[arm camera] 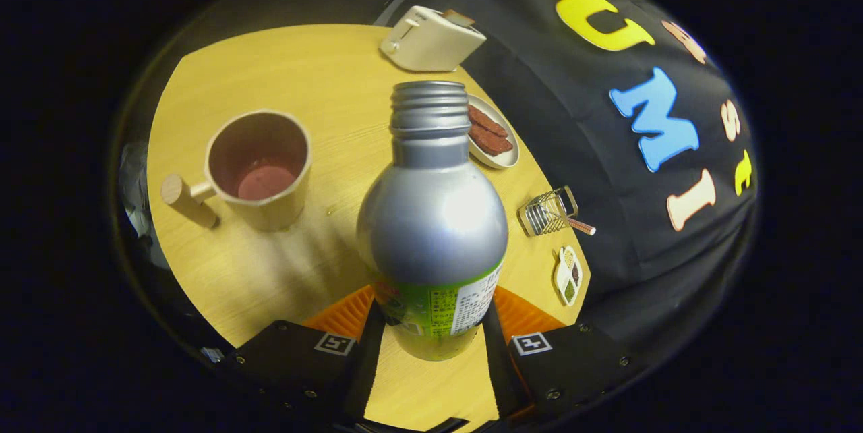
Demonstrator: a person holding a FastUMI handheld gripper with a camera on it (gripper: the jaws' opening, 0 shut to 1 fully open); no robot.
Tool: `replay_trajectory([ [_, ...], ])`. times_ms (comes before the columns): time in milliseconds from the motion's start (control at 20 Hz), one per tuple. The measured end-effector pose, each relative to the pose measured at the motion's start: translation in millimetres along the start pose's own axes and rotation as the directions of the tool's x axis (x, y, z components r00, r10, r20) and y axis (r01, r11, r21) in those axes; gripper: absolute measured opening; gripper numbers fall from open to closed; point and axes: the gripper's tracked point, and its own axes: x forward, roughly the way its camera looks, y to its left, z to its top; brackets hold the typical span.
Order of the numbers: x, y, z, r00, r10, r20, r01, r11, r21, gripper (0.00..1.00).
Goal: Take the bottle from table, then pour the juice into the cup, finally place the bottle on the coaster
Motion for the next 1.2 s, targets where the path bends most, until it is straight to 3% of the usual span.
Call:
replay_trajectory([
  [300,10.8,-25.6,-1.5,0.997,0.020,0.074,-0.034,0.982,0.187,0.70],
  [500,18.9,-34.2,-4.6,0.993,0.041,0.115,-0.075,0.949,0.306,0.70],
  [1200,59.5,-86.5,21.5,0.963,0.000,0.271,-0.146,0.842,0.520,0.70],
])
